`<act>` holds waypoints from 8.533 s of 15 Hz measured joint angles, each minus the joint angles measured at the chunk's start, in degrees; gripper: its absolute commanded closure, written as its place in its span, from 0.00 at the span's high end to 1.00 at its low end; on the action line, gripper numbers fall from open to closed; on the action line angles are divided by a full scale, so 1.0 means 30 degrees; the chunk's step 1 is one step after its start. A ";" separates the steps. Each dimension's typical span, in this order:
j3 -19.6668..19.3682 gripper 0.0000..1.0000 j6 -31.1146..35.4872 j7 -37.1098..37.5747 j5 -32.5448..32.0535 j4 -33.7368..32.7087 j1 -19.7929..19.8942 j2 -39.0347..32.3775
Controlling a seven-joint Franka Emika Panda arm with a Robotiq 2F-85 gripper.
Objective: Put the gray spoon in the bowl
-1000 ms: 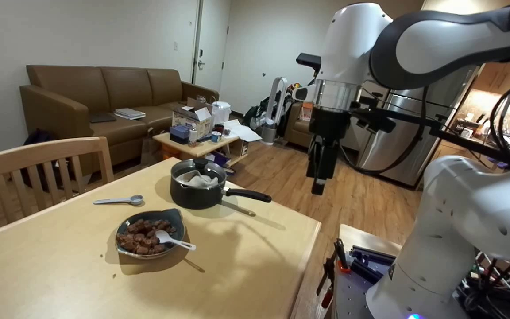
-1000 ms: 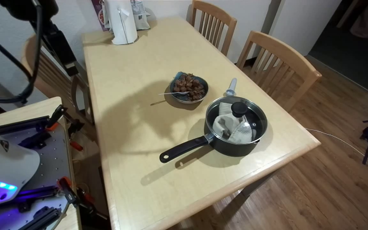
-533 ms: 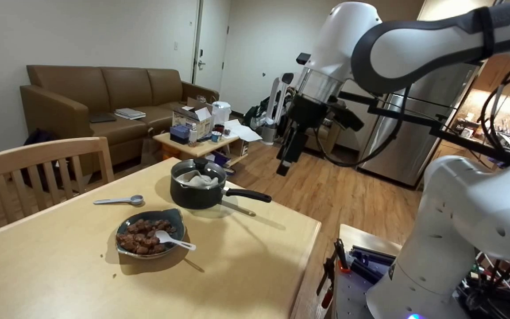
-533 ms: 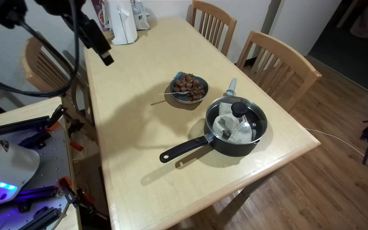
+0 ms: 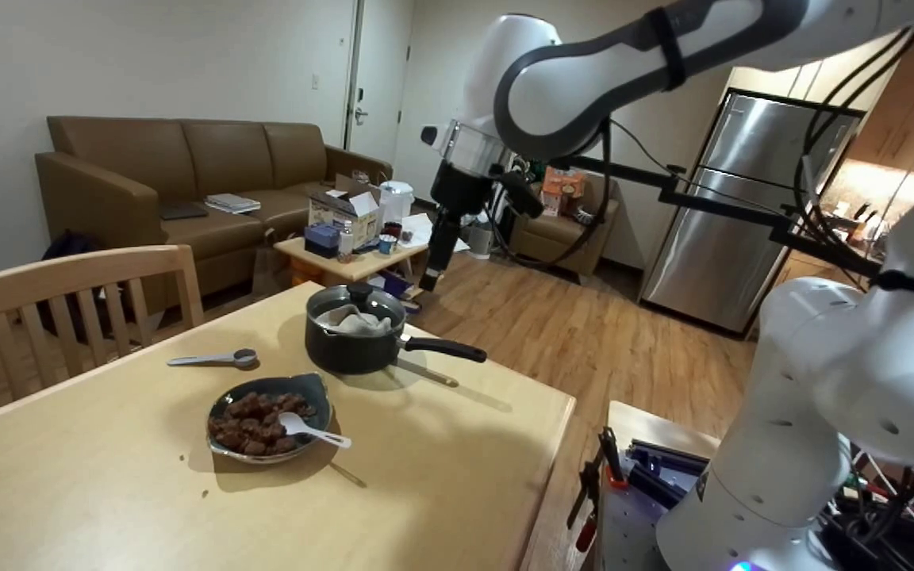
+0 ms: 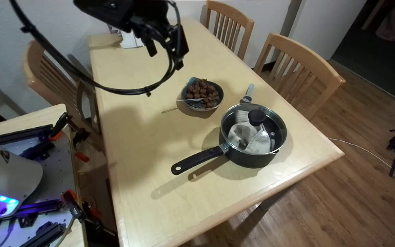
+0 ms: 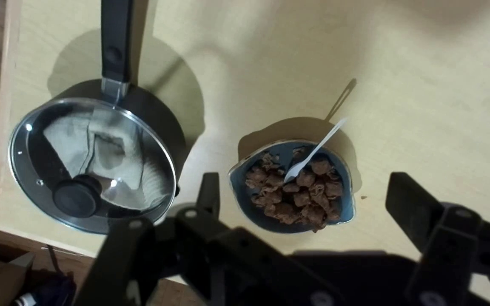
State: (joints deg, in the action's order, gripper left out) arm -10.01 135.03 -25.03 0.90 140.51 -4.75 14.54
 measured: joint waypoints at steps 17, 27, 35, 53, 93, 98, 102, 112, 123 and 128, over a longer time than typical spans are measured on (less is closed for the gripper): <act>0.1754 1.00 0.2477 -0.7469 0.3046 -0.6492 0.0630 -0.7928; 0.3172 1.00 0.1116 -0.8713 0.2286 -0.9935 0.1907 -1.0699; 0.3686 1.00 -0.4853 -0.9785 -0.2081 -1.8145 0.2004 -1.6116; 0.4223 1.00 -0.6531 -1.0300 -0.2111 -2.7761 0.2320 -2.4731; 0.3864 0.22 -0.6981 -1.2876 -0.2267 -3.5905 0.1983 -3.1403; 0.3799 0.20 -0.6980 -1.2877 -0.2267 -3.6070 0.1967 -3.1384; 0.3778 0.20 -0.6997 -1.3323 -0.2267 -3.6426 0.1837 -3.1020; 0.5573 0.45 -1.0520 -1.9161 -0.2230 -3.6591 0.0869 -2.9763; 0.5648 0.20 -1.1179 -2.1026 -0.2248 -3.6560 0.0627 -2.9645; 0.6048 0.45 -1.2921 -2.5566 -0.2245 -3.6515 0.0750 -2.9648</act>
State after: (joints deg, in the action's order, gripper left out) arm 8.14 96.27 -101.73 -5.84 30.96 -2.50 -74.41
